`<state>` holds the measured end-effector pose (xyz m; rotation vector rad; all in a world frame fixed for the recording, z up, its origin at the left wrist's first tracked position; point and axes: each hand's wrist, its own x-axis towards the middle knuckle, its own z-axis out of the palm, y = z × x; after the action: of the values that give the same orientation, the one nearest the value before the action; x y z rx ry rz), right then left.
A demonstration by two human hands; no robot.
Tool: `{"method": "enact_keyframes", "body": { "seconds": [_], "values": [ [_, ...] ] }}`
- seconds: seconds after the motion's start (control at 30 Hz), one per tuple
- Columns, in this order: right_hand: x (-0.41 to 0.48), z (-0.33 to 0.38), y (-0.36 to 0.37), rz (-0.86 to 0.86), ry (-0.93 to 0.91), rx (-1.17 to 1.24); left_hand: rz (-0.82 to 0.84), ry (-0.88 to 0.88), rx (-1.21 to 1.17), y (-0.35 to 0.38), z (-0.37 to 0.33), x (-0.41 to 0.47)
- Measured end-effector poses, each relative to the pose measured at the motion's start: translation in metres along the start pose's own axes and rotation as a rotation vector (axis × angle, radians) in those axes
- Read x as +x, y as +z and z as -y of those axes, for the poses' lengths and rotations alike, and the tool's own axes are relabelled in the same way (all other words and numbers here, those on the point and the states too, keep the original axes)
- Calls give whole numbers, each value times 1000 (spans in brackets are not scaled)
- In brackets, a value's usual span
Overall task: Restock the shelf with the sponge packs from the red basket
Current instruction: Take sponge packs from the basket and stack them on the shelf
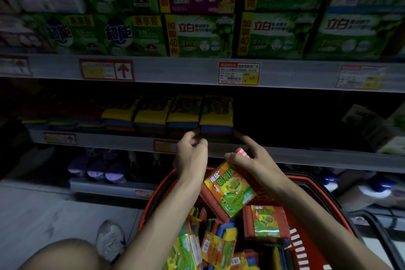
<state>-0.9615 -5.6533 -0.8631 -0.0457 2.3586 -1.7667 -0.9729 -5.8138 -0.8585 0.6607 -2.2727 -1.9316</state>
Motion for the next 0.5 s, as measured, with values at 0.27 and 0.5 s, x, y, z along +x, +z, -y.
{"method": "enact_keyframes", "body": {
  "seconds": [0.27, 0.5],
  "values": [
    [-1, -1, 0, -4, 2, -28, 31, -1, 17, -19, -4, -12],
    [-16, -4, -11, -36, -36, -87, 191, 12, 66, -31, -15, -39]
  ]
}}
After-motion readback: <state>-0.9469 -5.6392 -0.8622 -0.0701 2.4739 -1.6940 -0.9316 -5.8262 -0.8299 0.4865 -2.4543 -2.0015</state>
